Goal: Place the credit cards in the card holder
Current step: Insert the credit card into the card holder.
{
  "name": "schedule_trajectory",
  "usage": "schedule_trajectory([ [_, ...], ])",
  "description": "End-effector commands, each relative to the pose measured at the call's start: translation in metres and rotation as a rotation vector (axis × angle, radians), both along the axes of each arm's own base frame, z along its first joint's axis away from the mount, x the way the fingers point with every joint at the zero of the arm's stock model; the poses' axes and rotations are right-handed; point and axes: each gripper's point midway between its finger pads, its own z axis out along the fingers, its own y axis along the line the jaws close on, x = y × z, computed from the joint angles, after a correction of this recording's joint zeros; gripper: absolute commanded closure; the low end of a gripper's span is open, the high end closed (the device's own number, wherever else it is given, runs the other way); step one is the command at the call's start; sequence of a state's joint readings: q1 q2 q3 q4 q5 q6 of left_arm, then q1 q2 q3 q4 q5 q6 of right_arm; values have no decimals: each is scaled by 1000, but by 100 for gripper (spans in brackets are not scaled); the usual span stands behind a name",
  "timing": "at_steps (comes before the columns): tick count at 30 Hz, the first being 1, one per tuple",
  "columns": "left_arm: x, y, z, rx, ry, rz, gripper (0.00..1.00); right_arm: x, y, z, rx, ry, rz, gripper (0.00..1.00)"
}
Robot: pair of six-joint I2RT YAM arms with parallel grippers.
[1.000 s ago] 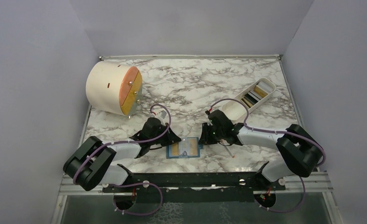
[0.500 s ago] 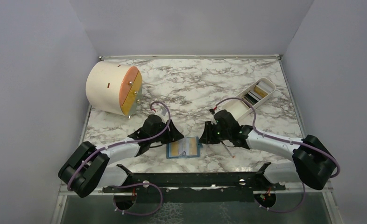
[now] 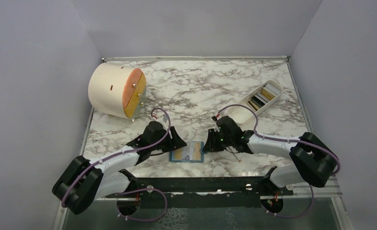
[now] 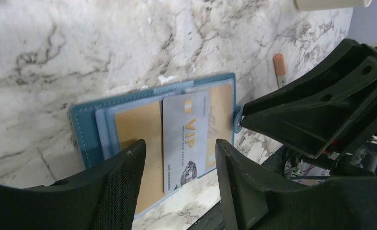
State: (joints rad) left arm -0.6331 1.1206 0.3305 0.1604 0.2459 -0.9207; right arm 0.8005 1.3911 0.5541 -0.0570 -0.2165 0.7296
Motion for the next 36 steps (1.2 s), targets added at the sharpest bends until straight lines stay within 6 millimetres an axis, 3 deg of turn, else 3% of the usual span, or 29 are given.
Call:
schedule_trajectory([
  [1,-12,-8,0,-78,31,-24,43,-2,8,-1,25,-3,18,76],
  [10,-18,-17,-1,-124,68,-47,43,-5,9,-14,12,18,23,79],
  [24,-25,-38,9,-154,85,-71,44,-2,12,-17,0,15,14,80],
  [32,-15,-23,19,9,38,-66,42,-2,10,-17,-9,9,15,81],
  [36,-20,-13,10,56,60,-54,40,-3,9,-18,-10,14,16,81],
])
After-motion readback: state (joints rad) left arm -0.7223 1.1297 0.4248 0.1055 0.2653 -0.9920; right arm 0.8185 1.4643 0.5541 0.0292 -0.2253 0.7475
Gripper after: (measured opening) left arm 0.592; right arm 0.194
